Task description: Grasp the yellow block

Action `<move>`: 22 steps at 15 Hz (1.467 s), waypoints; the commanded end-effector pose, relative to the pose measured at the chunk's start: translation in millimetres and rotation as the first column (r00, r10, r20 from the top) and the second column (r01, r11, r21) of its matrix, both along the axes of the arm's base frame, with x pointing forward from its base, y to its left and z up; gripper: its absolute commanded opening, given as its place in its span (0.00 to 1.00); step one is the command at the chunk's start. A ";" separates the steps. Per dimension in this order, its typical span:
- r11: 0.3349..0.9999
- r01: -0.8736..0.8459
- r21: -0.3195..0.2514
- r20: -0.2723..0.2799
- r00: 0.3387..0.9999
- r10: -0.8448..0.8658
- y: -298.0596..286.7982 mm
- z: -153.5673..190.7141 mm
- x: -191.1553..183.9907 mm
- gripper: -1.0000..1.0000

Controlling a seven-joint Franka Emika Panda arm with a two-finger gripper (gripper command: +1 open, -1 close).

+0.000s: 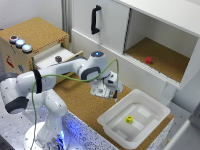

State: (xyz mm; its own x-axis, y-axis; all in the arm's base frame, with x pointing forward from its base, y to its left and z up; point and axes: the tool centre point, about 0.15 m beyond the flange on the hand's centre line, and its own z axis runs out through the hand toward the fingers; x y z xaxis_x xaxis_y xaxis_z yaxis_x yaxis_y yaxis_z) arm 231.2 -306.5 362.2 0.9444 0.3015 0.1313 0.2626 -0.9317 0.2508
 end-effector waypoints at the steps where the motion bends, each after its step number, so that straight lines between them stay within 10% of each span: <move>1: 0.997 -0.032 0.073 0.001 0.999 0.032 -61.4 -28.3 14.0 1.00; 14: 0.992 -0.029 0.122 -0.045 0.998 0.034 -100.1 -96.0 81.2 1.00; 22: 0.969 0.024 0.246 -0.067 0.998 -0.008 -116.3 -137.9 93.1 1.00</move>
State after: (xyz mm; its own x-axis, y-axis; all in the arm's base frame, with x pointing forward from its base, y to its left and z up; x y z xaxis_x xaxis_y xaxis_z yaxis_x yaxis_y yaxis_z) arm 291.1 -380.8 259.6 0.9583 0.2515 0.1358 0.2281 -0.9592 0.1672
